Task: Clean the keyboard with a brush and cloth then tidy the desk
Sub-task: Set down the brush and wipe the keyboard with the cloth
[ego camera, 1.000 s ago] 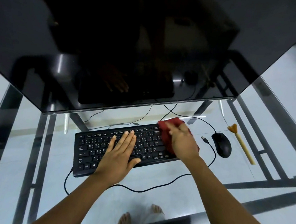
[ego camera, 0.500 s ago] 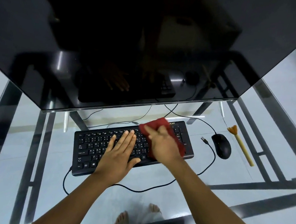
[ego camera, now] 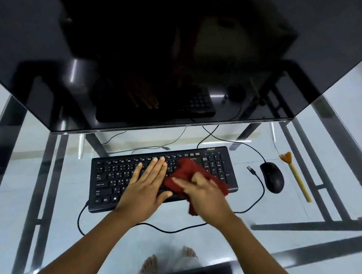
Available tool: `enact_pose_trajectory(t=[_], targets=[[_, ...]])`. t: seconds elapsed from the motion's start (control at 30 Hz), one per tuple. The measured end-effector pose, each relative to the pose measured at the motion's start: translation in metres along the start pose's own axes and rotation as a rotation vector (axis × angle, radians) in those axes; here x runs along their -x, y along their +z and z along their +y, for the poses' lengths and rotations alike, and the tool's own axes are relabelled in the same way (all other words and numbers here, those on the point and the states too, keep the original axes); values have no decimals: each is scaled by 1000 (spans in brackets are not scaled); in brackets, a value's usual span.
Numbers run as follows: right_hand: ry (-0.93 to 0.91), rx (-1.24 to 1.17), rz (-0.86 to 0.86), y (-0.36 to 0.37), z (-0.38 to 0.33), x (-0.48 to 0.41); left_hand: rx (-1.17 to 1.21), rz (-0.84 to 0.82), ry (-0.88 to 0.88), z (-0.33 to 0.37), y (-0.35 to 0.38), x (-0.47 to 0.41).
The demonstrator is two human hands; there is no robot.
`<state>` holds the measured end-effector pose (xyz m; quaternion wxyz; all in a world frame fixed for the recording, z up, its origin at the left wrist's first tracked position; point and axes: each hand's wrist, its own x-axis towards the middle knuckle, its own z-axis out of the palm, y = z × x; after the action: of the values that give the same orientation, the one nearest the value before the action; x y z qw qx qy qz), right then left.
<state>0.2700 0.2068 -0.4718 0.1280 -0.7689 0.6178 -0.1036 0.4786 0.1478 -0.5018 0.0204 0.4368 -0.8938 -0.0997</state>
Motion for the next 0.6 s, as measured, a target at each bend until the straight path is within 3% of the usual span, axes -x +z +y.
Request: enact_pose_trajectory(t=[0.07,0.13,0.2,0.3,0.33,0.5,0.6], targets=[[222,-100,89,-8,23,1,2,-9,-2,-1,-1,0],[423,-125,281,-10,32,2,1,-18,-7,0,-1,0],[358,-79,309,-6,15,3,0,-41,-21,-1,0,1],[31,-28,77,2,-15,12,19,-68,-1,-1,-5,0],[8,-37,15,0,-14,12,40,-61,4,-2,-9,1],[355,9,223,-4,4,5,164,147,-285,-27,-39,30],[226,-39,119,5,-22,4,210,118,-437,-50,-39,52]])
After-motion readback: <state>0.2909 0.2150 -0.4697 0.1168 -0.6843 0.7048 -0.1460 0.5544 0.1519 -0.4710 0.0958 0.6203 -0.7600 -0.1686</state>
